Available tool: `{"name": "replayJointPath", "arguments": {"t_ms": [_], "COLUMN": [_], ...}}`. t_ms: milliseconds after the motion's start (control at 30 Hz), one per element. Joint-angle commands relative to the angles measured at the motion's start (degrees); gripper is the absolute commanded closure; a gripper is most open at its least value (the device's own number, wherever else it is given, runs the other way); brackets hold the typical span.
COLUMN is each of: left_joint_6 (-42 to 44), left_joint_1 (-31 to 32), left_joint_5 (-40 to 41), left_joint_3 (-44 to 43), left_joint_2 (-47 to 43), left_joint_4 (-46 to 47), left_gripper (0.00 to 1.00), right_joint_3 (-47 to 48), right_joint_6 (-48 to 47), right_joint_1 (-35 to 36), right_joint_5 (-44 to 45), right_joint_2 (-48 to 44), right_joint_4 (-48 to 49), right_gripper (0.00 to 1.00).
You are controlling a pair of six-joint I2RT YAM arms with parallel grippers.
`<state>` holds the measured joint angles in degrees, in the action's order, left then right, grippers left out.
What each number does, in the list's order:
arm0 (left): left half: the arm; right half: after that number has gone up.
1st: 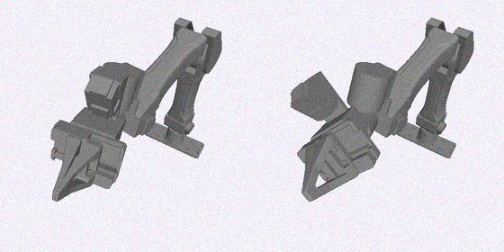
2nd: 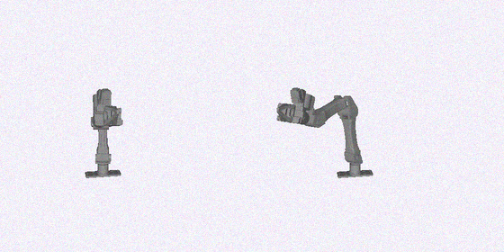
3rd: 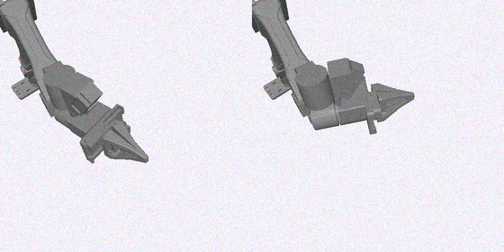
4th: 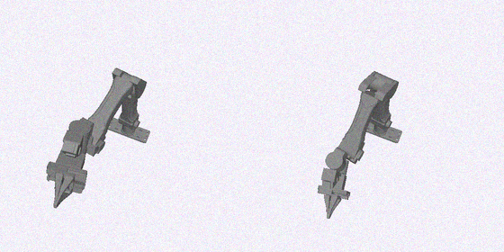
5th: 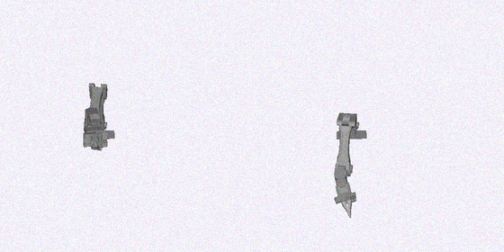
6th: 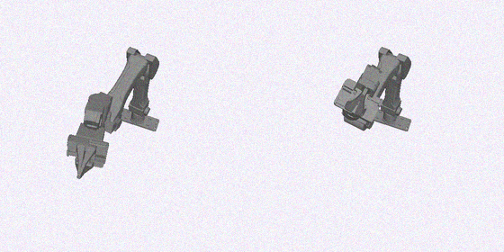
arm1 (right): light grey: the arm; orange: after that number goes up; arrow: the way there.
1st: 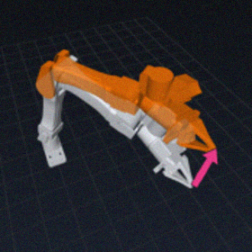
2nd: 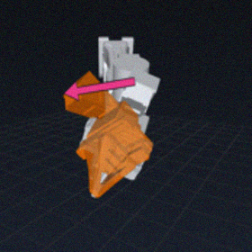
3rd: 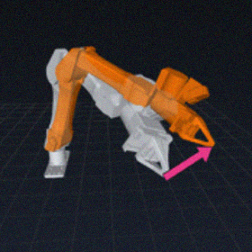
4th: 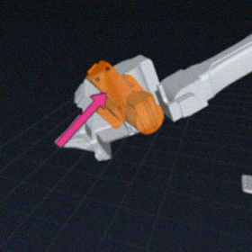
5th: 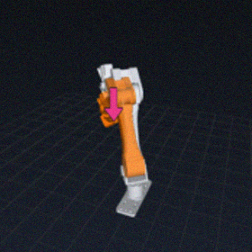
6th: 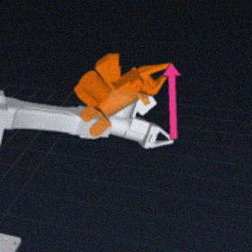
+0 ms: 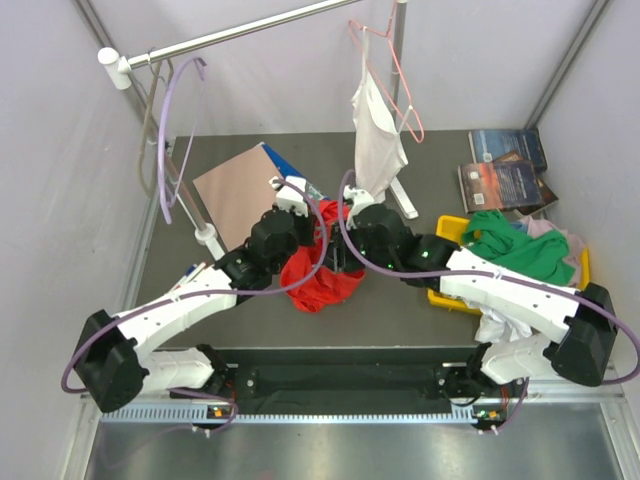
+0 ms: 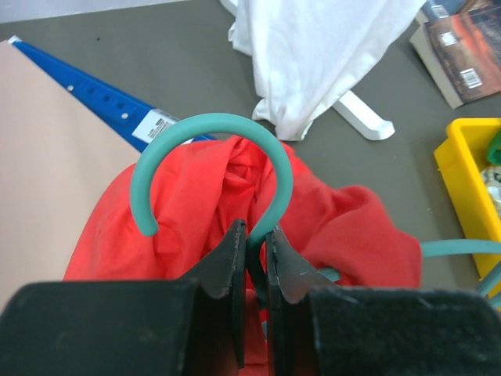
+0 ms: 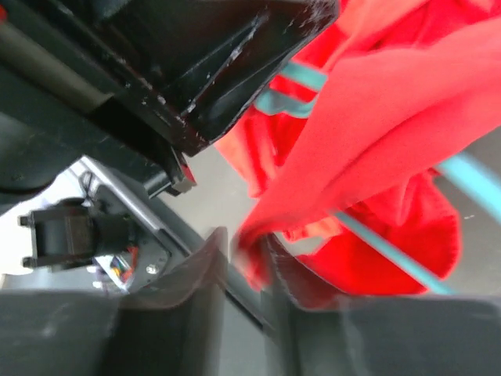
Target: Place the tank top on the hanger
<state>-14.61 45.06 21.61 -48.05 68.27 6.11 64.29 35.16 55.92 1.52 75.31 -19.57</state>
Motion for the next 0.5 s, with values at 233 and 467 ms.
{"name": "replayJointPath", "arguments": {"t_ms": [233,467], "left_joint_6": [8.9,11.3], "left_joint_1": [0.0,0.0], "left_joint_5": [-12.3,-23.3], "left_joint_3": [2.3,1.3], "left_joint_2": [-10.4,-14.0], "left_joint_4": [6.8,2.4], "left_gripper": [1.0,1.0], "right_joint_3": [6.2,2.8], "right_joint_6": [-10.2,-17.0], "right_joint_1": [1.3,0.8], "right_joint_5": [3.2,6.7], "right_joint_2": [-12.1,-21.9], "right_joint_4": [-9.8,-11.2], "right_gripper": [0.04,0.07]}}
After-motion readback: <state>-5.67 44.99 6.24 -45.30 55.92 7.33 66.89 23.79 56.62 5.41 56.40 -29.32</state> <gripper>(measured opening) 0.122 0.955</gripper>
